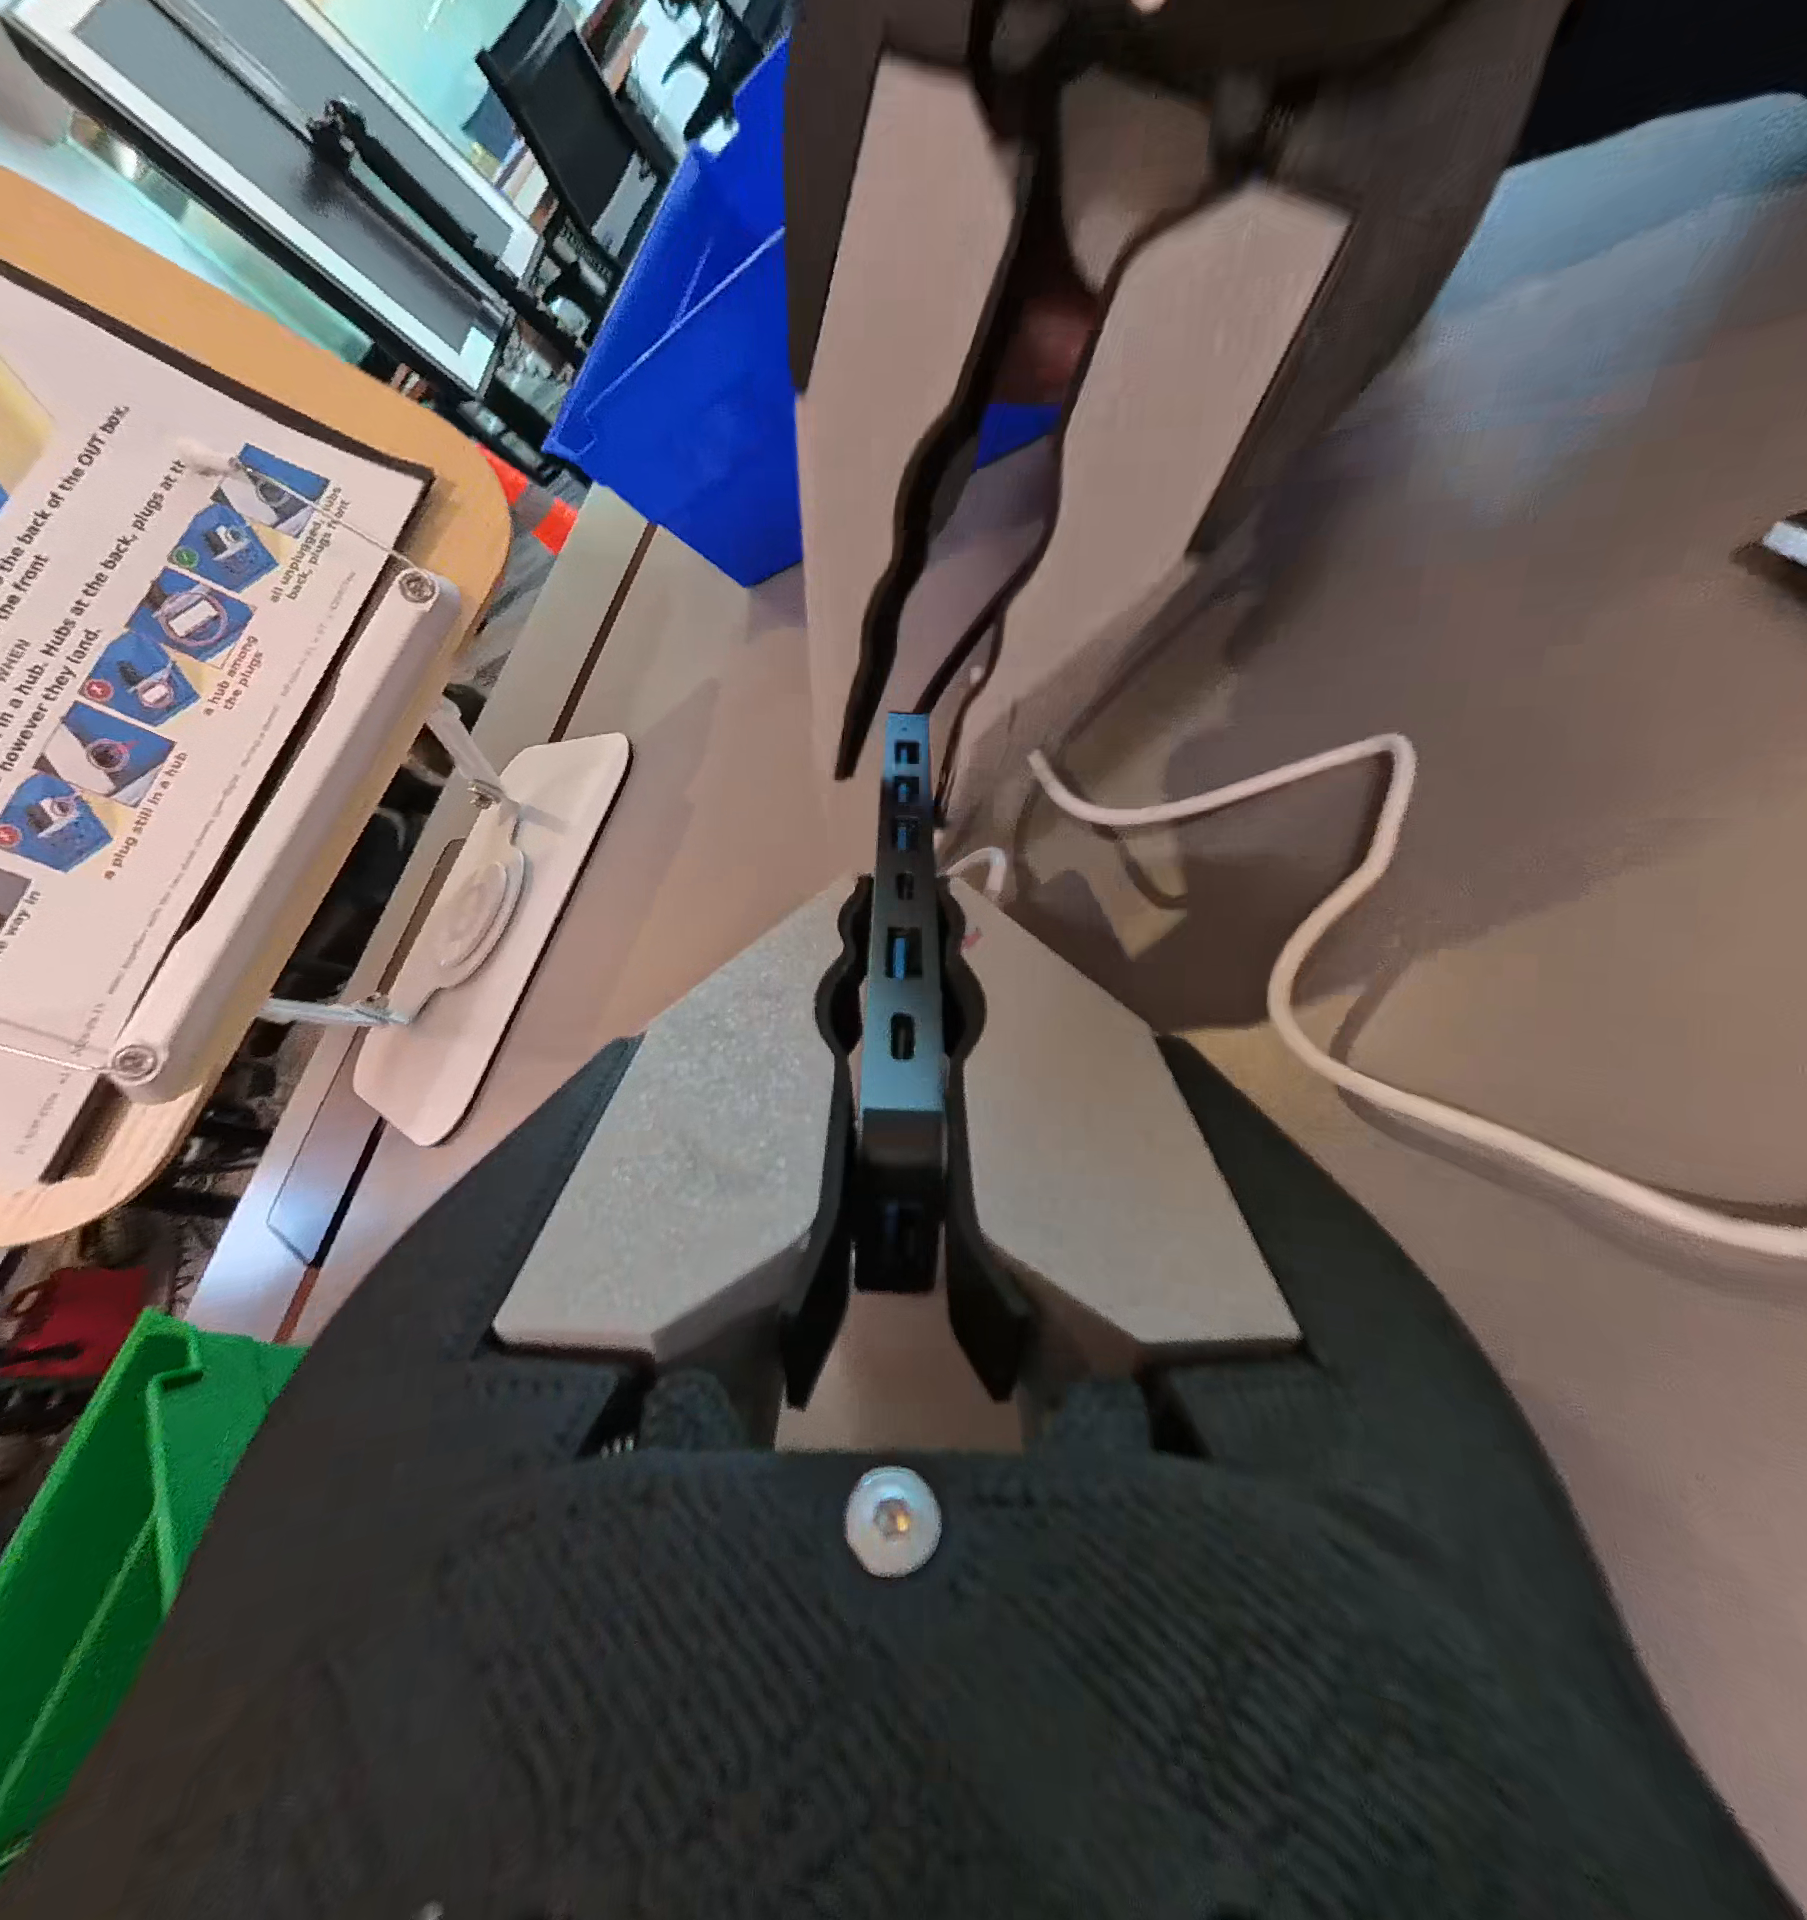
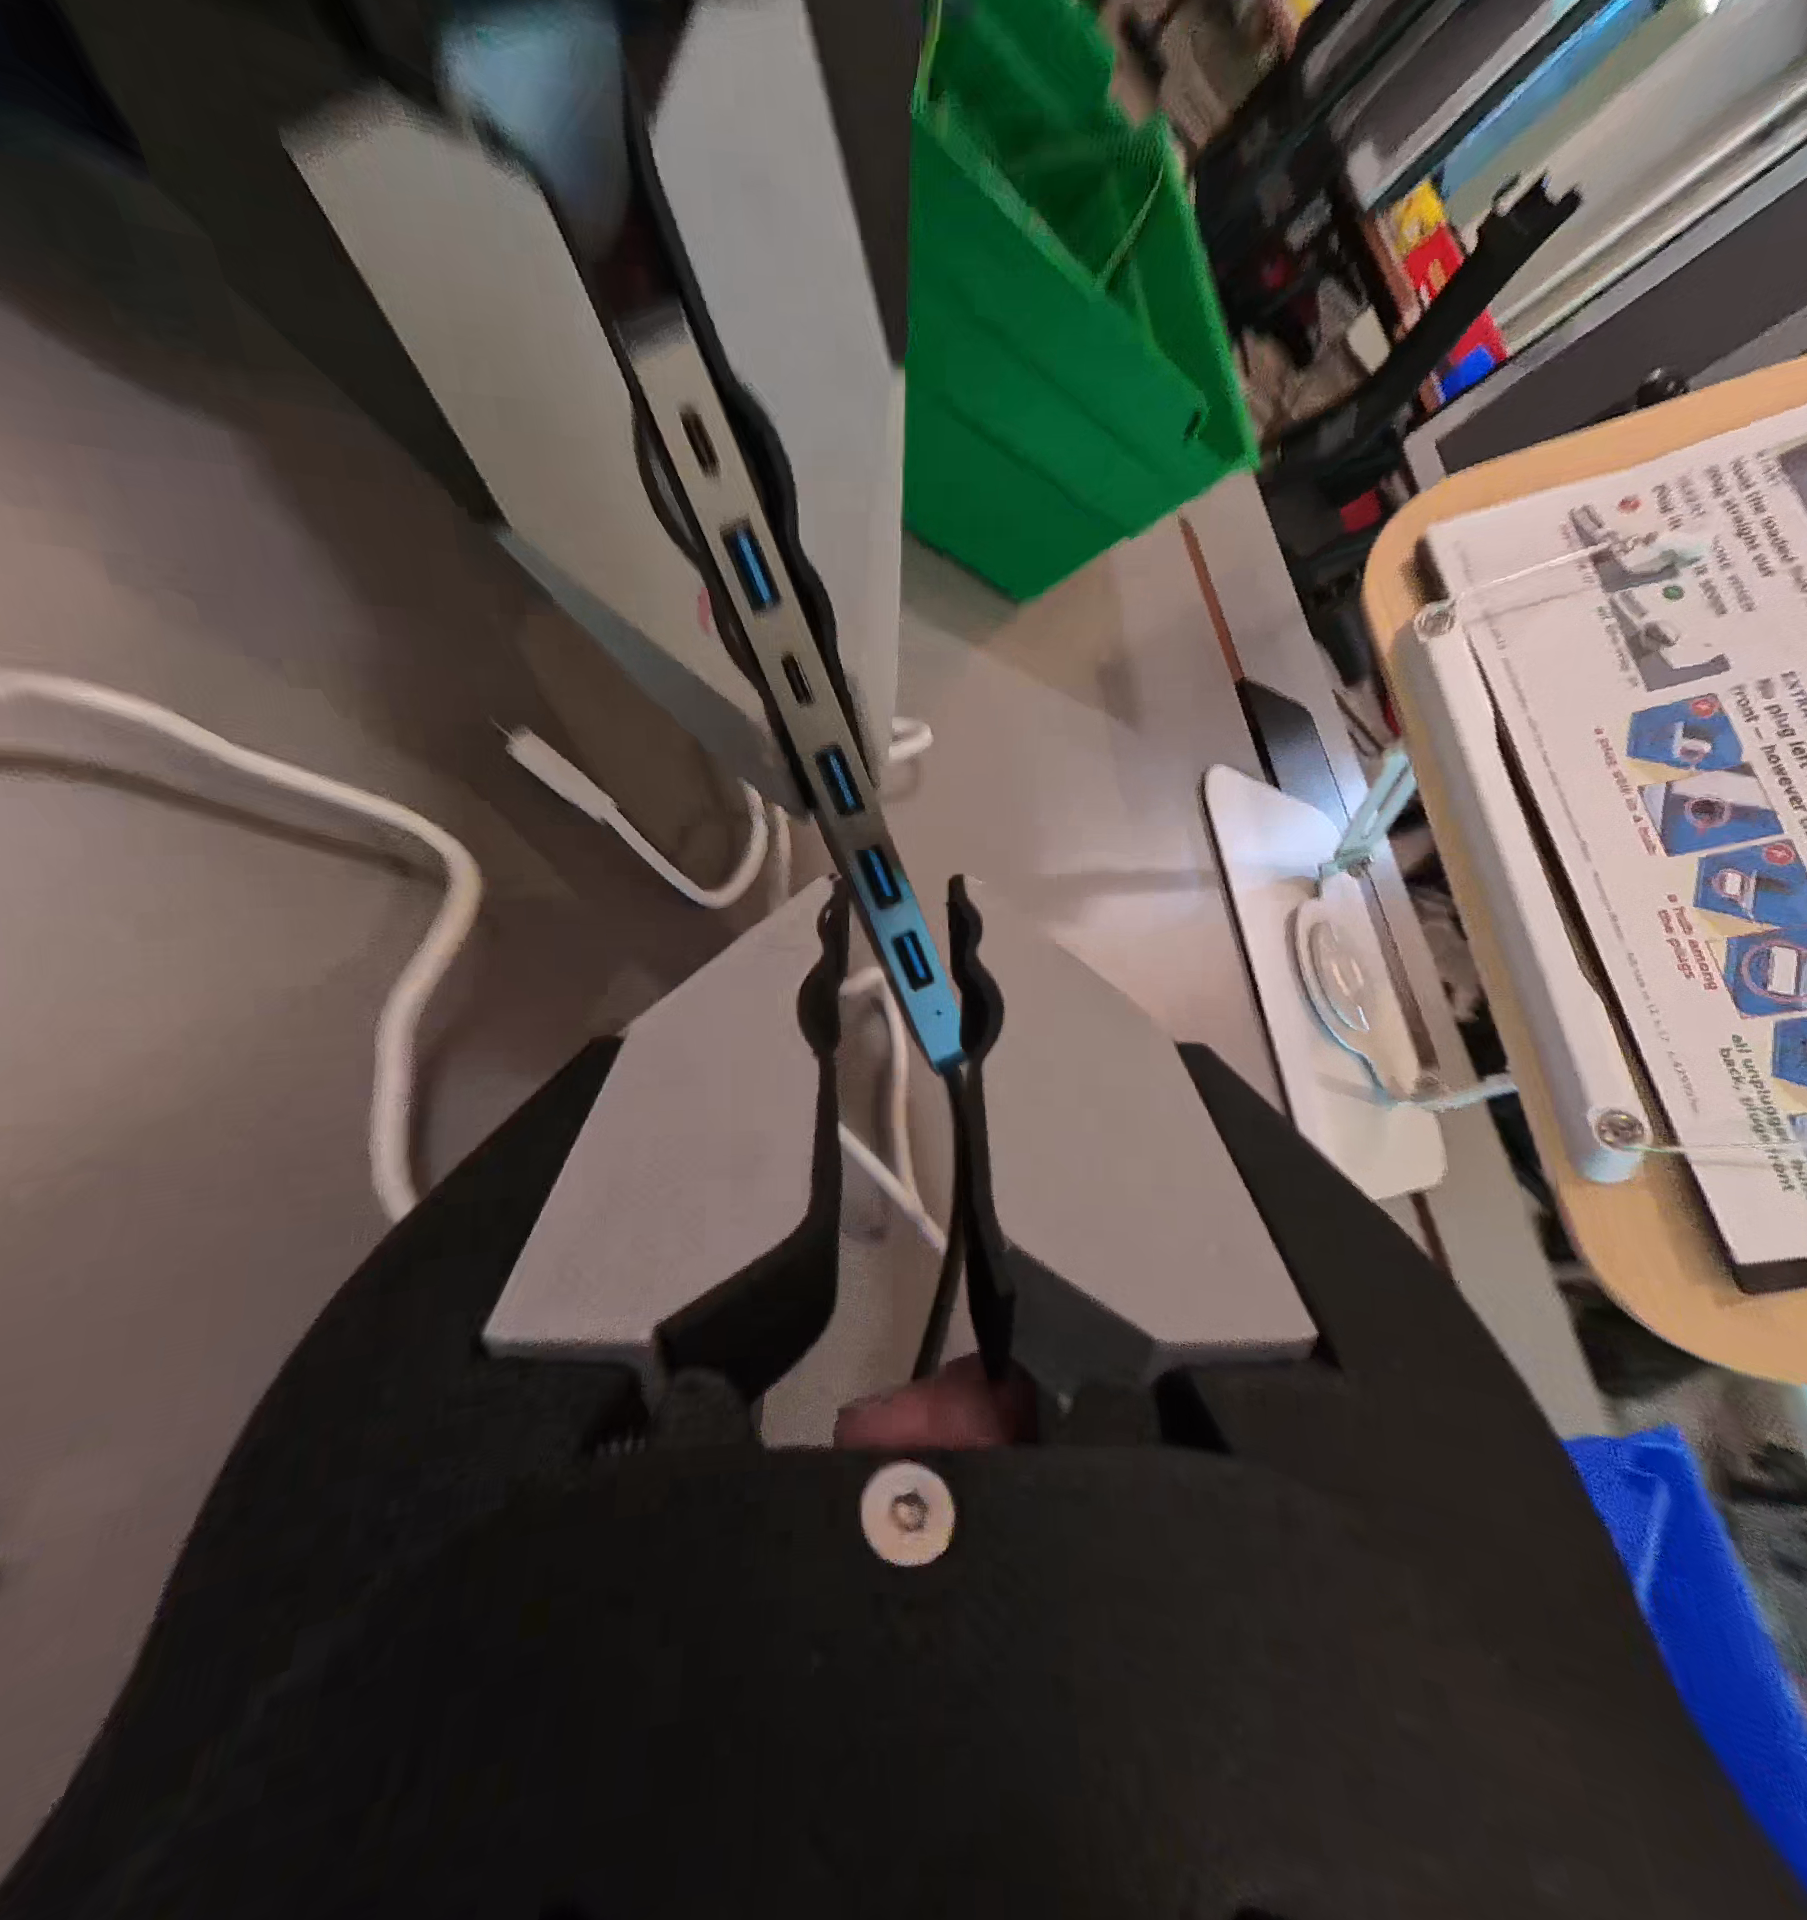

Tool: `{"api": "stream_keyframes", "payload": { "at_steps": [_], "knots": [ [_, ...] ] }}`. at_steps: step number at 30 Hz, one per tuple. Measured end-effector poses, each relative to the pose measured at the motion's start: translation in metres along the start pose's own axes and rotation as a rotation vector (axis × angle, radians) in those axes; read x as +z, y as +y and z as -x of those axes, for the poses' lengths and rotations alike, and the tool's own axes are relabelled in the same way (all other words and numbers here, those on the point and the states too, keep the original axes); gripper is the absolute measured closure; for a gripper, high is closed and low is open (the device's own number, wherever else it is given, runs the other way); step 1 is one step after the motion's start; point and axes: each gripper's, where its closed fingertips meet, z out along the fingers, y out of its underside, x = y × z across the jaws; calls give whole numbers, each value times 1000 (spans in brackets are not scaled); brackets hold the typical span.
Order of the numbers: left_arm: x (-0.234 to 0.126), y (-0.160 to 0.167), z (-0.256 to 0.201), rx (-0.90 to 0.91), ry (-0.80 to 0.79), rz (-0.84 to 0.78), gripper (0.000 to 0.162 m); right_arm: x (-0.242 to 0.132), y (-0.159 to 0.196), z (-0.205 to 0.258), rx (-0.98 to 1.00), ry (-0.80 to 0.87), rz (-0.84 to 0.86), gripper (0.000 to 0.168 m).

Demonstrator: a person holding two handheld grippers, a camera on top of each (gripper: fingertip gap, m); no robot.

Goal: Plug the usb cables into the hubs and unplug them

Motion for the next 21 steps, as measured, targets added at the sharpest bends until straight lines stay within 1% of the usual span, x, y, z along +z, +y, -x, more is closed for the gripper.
{"api": "stream_keyframes", "payload": {
  "at_steps": [1,3,5,7,8,10,13,15,18,19,21],
  "knots": [
    [-1,0,0,-4,3,-8,155,-10,-10,4,39,-22,-49,152],
    [-2,3,3,2,-13,0,155,-35,-30,21,108,-127,-127,152],
    [-3,2,9,-7,-43,-5,155,-63,-41,39,144,-218,-163,150],
    [-6,0,15,-20,-78,-15,155,-92,-41,63,169,-341,-147,150],
    [-8,-1,19,-26,-99,-24,155,-104,-36,77,175,-397,-119,149],
    [-11,-1,26,-31,-137,-29,155,-120,-19,98,173,-450,-34,145],
    [-16,-4,36,-29,-196,-42,155,-123,13,114,130,-406,104,138],
    [-18,-9,37,-9,-212,-64,155,-118,24,122,145,-404,145,136],
    [-20,-10,40,11,-254,-68,155,-105,35,131,248,-439,193,134],
    [-19,-9,40,4,-248,-65,155,-100,37,131,292,-442,202,136],
    [-19,-6,42,-1,-257,-53,155,-95,33,137,388,-511,167,142]
  ]
}}
